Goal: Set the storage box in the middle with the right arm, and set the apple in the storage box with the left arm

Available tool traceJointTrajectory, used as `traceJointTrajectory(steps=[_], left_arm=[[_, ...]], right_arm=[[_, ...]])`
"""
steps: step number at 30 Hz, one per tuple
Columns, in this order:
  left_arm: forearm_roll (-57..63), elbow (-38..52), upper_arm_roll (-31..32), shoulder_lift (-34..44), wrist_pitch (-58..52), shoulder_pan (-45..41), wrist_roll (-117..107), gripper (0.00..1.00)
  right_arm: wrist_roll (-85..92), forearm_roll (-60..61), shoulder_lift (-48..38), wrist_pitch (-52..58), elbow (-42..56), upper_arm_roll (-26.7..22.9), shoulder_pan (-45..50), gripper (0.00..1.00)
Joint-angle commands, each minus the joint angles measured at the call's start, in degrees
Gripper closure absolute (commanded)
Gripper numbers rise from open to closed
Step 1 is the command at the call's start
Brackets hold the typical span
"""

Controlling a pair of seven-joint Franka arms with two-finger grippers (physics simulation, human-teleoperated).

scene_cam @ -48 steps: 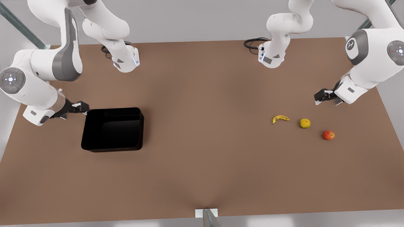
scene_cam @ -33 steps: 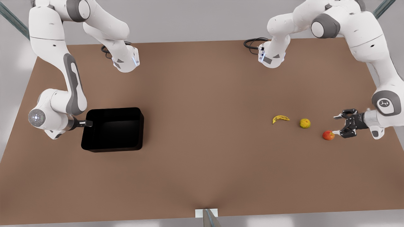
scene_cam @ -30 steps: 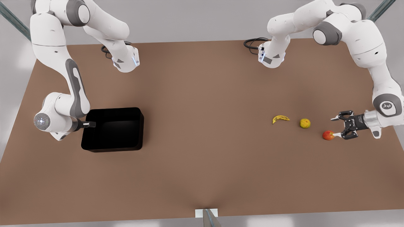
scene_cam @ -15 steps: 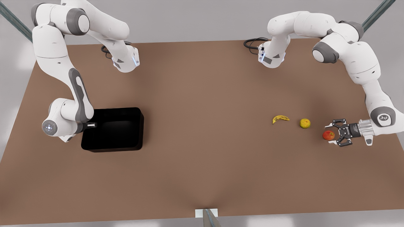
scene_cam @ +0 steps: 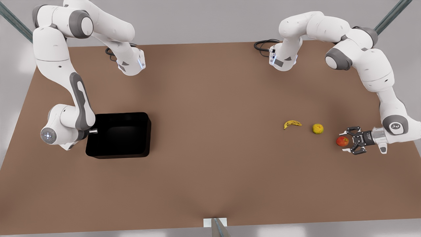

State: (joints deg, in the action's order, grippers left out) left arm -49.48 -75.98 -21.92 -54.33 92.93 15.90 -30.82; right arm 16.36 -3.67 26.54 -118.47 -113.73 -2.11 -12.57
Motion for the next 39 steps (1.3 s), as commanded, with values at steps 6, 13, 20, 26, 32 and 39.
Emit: traceJointTrajectory(steps=[6,13,20,26,32,39], left_arm=[[0.4,-3.0,1.3,-0.3,4.5,0.0,1.6,0.00],[0.2,-3.2,1.2,-0.4,5.1,0.0,1.5,0.00],[0.0,-3.3,0.7,-0.5,5.4,0.3,1.3,0.05],[0.0,-2.8,0.7,-0.3,5.2,0.3,1.3,0.68],[0.5,-2.4,0.9,3.6,3.7,0.3,0.3,0.79],[14.1,-1.2,13.0,13.0,3.5,-1.5,-13.2,0.79]], right_arm=[[0.2,0.1,-0.5,3.0,3.3,0.8,1.6,0.79],[0.9,1.5,-0.5,5.1,13.8,4.0,16.1,0.79],[-4.0,4.4,10.7,4.2,32.1,5.7,34.0,0.79],[-4.4,9.7,17.7,-6.2,35.7,8.5,37.3,0.79],[-3.7,9.7,20.1,-10.6,36.7,9.5,37.6,0.00],[-3.9,9.2,6.7,11.5,37.8,8.9,28.8,0.00]])
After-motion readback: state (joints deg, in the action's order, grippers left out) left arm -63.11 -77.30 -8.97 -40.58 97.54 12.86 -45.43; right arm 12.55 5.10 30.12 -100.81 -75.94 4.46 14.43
